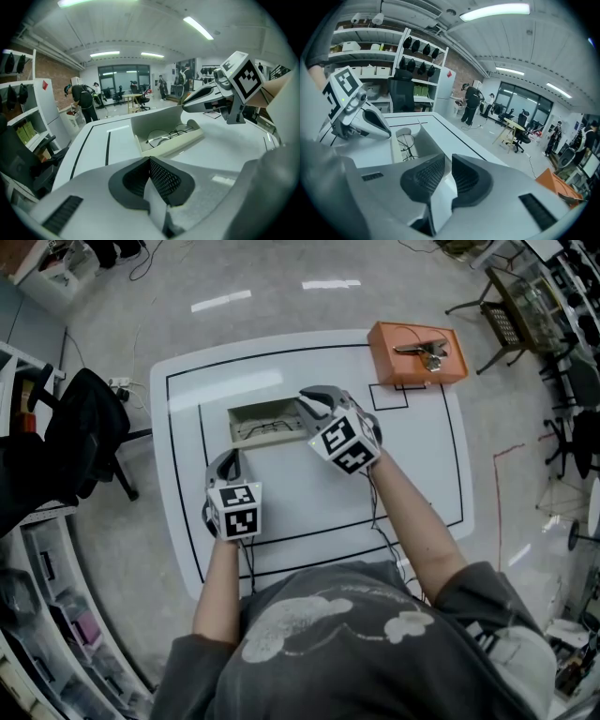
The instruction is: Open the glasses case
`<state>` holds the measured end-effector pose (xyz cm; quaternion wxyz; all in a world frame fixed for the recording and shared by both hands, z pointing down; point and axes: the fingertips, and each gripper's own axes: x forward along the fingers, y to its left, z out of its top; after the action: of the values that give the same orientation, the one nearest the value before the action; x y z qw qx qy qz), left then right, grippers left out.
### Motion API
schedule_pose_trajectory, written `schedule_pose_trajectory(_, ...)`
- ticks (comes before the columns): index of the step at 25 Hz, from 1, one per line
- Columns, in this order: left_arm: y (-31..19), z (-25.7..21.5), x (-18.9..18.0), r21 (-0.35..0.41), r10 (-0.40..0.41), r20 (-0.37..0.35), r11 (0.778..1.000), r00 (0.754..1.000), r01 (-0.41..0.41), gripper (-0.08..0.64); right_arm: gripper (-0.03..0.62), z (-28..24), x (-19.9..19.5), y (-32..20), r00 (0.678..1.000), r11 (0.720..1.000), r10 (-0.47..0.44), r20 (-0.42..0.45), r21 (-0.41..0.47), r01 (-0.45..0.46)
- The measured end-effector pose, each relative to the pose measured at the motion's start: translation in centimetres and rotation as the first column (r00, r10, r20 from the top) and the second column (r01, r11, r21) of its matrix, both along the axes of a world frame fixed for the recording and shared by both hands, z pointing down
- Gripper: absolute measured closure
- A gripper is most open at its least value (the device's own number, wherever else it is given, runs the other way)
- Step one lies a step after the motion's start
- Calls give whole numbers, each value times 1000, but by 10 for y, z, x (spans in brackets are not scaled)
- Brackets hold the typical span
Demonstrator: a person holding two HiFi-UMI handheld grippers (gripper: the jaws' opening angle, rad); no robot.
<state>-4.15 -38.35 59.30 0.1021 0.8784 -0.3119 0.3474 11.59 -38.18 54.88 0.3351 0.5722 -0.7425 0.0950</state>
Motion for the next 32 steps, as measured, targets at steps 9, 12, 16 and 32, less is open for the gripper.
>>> schedule_pose_trajectory(9,-1,0,-1,0,-19,-4,1000,1000,19,558,529,4,3,-8,1000,1000,15,19,-12,-15)
schedule_pose_trajectory(12,-2,-8,-3,12,-32,-21,999,999,32,558,506,1,2,-5,1000,1000,10,14,-10,-10)
schedule_pose_trajectory(16,3,-21,-8,28,-46,-33,999,998,47,558,500,-8,2,4,1000,1000,17,18,6,-18)
schedule_pose_trajectory(32,59,-97,-33,166,-151,-80,973,985,163,558,591,-78,-4,74,997,990,-30,65,142,21)
